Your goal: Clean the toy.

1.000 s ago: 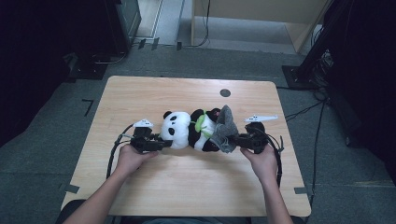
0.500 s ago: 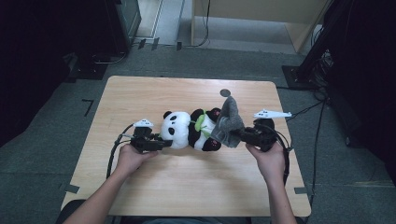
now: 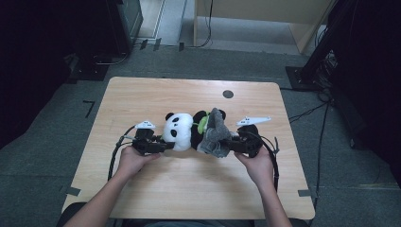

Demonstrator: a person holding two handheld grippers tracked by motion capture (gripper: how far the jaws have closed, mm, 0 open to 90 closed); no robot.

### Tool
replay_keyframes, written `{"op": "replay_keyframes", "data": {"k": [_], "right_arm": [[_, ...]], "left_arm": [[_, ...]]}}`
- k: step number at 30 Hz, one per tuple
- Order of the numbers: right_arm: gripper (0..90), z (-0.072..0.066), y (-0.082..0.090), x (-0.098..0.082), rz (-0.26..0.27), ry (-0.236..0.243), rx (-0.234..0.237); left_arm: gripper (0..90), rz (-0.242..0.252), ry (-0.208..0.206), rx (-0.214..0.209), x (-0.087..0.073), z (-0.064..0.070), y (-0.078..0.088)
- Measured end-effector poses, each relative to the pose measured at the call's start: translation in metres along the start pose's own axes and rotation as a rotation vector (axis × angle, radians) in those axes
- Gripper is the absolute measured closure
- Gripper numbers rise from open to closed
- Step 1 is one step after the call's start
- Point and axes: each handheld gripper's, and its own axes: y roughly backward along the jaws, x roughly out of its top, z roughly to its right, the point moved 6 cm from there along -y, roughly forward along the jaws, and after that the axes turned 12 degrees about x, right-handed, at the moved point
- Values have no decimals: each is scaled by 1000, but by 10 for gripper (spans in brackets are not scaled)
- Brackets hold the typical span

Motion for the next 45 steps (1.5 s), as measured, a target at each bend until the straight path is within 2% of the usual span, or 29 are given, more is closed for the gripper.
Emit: {"op": "replay_keyframes", "data": {"k": [3,8,15,20,23,26,27,30,31,32,33,34,37,38,39,40,41,45], "right_arm": [[756,4,2,-1,5,-8,-6],[760,15,7,-5,1,-29,-59],[760,24,8,-8,1,-53,-67],[761,32,12,-11,0,-74,-90],[763,35,19,-10,28,-76,-83],[763,33,33,-2,62,-67,-113],[763,33,33,-2,62,-67,-113],[762,20,43,8,100,-46,-105],[762,5,44,16,113,-12,-90],[762,-1,43,19,116,3,-81],[762,-1,43,19,116,3,-81],[761,-9,40,23,118,23,-68],[760,-30,20,30,104,63,-15],[759,-40,3,33,84,80,10],[759,-40,3,33,84,80,10],[759,-43,-4,33,75,88,18],[758,-49,-19,33,48,93,32],[757,-61,-53,33,-12,117,51]], "left_arm": [[427,1,-3,2,0,0,0],[426,0,-4,1,0,0,0],[427,-2,-5,0,0,0,0],[427,-2,0,-1,0,0,0],[427,-2,4,-2,0,-1,0],[428,-2,6,-2,0,-1,0],[428,-2,6,-2,1,-1,0],[430,-4,9,-1,1,-1,0],[431,-3,10,0,1,-1,0],[431,-3,10,0,1,-1,0],[431,-3,10,2,1,0,0],[431,-3,11,2,1,0,0],[433,-3,11,4,1,0,0],[435,-4,12,4,1,1,0],[435,-4,11,4,1,1,0],[436,-7,11,5,1,1,1],[437,-7,10,5,1,1,1],[440,-8,11,6,1,2,1]]}}
